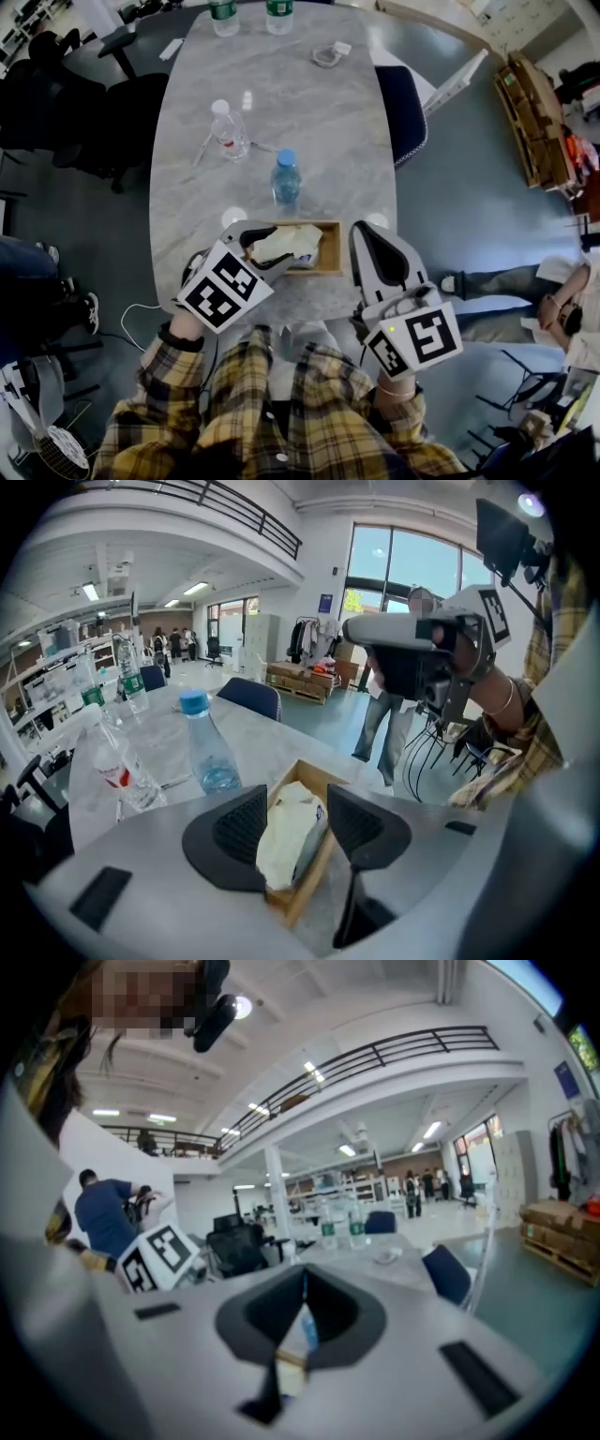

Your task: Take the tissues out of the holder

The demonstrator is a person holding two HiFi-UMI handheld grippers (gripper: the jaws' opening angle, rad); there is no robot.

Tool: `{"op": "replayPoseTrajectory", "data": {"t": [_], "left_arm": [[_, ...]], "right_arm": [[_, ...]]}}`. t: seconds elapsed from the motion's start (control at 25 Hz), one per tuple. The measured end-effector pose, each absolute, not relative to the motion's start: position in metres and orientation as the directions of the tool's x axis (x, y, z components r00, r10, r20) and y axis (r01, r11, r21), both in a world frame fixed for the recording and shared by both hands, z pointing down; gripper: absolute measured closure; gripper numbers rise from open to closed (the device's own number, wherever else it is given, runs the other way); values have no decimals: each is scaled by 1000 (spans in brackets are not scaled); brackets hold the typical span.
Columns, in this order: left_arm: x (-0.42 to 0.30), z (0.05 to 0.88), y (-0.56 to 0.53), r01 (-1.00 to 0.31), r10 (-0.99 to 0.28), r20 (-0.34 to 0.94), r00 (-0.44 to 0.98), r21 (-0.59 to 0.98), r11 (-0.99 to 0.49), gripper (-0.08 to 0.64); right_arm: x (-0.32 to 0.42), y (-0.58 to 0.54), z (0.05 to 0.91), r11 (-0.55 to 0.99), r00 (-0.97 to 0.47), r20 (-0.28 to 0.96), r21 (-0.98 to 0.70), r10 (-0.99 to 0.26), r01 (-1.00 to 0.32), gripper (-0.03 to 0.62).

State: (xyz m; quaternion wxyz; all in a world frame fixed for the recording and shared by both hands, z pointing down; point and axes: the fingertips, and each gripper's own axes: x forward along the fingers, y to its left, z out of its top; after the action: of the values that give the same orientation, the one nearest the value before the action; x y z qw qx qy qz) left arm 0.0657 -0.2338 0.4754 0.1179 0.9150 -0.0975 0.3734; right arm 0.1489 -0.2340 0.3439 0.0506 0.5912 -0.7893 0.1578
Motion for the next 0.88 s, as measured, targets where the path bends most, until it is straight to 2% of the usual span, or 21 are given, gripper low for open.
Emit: {"op": "replayPoseTrajectory", "data": {"t": [0.48, 0.88], "left_arm": [[65, 555, -212, -85, 62, 858, 510, 121, -989, 359], [70, 614, -214, 57, 42, 942, 332, 24, -998, 360]], "right_arm": [[157, -218, 369, 188, -254, 313, -226, -915, -956, 581], [166, -206, 387, 149, -228, 347, -240, -910, -959, 581]]}}
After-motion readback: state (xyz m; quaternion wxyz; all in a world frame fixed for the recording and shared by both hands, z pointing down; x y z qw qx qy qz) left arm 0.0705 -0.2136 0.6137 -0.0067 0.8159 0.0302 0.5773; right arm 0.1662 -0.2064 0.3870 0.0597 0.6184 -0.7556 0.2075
